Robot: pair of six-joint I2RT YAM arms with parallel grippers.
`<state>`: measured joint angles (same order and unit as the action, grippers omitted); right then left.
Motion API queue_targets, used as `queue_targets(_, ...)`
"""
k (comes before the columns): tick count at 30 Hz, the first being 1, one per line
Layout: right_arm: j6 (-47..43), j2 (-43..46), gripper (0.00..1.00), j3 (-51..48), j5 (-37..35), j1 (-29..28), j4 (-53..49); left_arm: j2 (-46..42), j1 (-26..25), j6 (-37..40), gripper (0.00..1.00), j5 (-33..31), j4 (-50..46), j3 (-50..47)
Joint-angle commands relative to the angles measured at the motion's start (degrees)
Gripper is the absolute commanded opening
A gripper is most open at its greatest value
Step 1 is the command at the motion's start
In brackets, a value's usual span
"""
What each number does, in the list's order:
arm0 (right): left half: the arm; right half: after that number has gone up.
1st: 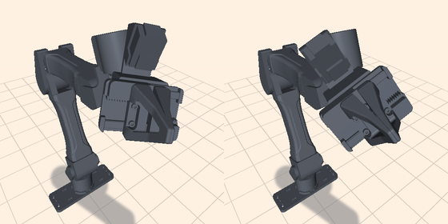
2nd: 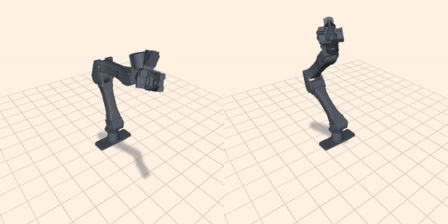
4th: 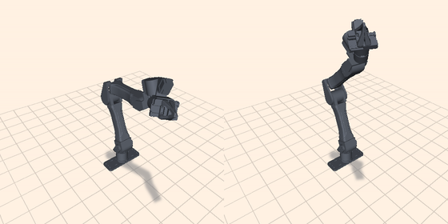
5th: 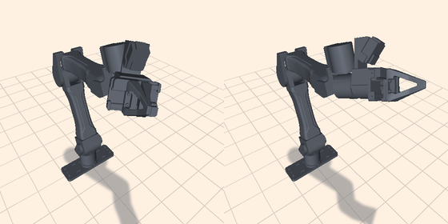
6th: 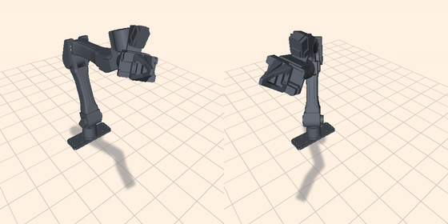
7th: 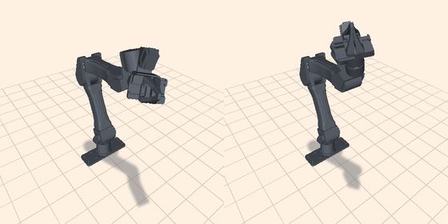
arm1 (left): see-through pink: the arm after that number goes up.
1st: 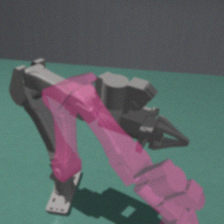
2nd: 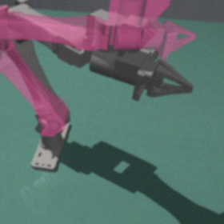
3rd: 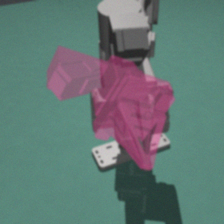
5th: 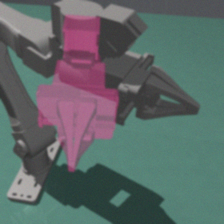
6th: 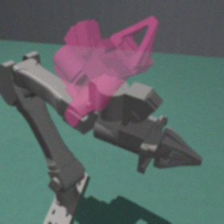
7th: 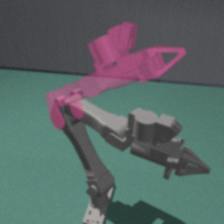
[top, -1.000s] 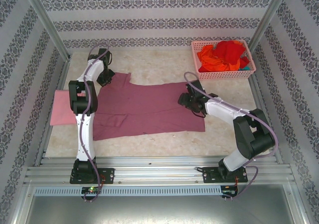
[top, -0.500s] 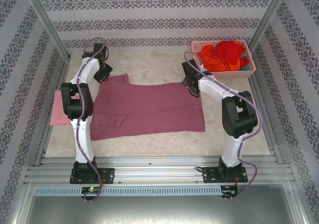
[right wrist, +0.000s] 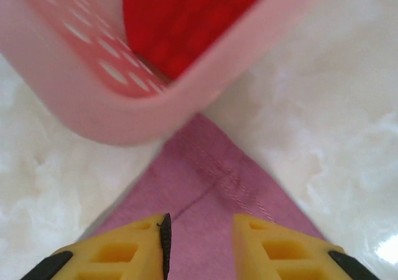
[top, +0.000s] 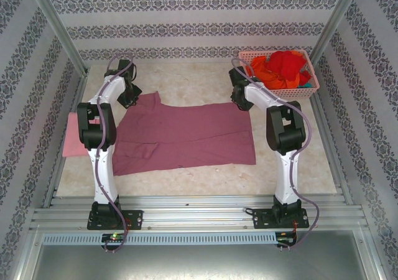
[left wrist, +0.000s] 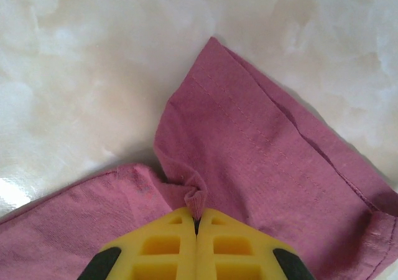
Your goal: Fold and stack the t-shirts
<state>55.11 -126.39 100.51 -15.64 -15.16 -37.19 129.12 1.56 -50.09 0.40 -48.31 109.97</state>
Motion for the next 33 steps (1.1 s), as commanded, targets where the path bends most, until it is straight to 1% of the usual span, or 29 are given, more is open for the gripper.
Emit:
queue_targets(1, -2.71, -2.71, 0.32, 4.31, -1.05, -0.83, -4.13, -2.29, 0.17, 0.81, 0.0, 0.12, 1.27, -0.89)
queue_targets(6, -3.57, -5.32, 0.34, 6.98, -1.64, -1.08, -4.45, -2.56, 0.9, 0.87, 0.0, 0.2, 1.35, -1.47)
queue_targets(16, -5.49, -12.73, 0.37, 16.37, -2.16, -1.71, -10.77, -2.69, 1.16, 0.83, 0.0, 0.9, 2.26, -2.61)
queue_targets(20, -6.19, -15.06, 0.38, 18.37, -2.47, -1.72, -12.24, -2.94, 1.24, 0.87, 0.0, 1.18, 2.75, -3.16)
queue_targets(24, -6.2, -18.37, 0.39, 21.91, -0.2, -1.15, -15.92, -3.06, 1.35, 1.04, 0.0, 1.35, 2.98, -3.45)
queue_targets(26, -6.85, -19.4, 0.39, 24.01, -0.27, -1.19, -17.67, -3.22, 1.51, 1.03, 0.0, 1.52, 3.16, -3.74)
queue_targets(28, -7.34, -20.33, 0.37, 25.53, -0.35, -1.28, -19.32, -3.36, 1.6, 0.93, 0.0, 1.69, 3.42, -4.18)
queue_targets(30, -7.48, -20.58, 0.33, 26.12, -0.51, -1.37, -20.13, -3.69, 1.68, 0.89, 0.0, 1.79, 3.75, -4.65)
queue_targets(31, -7.28, -20.57, 0.3, 25.97, -0.62, -1.37, -20.32, -3.83, 1.73, 0.84, 0.0, 1.79, 4.01, -4.9)
queue_targets(33, -7.22, -20.15, 0.21, 25.55, -0.83, -1.57, -20.23, -3.9, 1.78, 0.86, 0.0, 2.01, 4.1, -5.12)
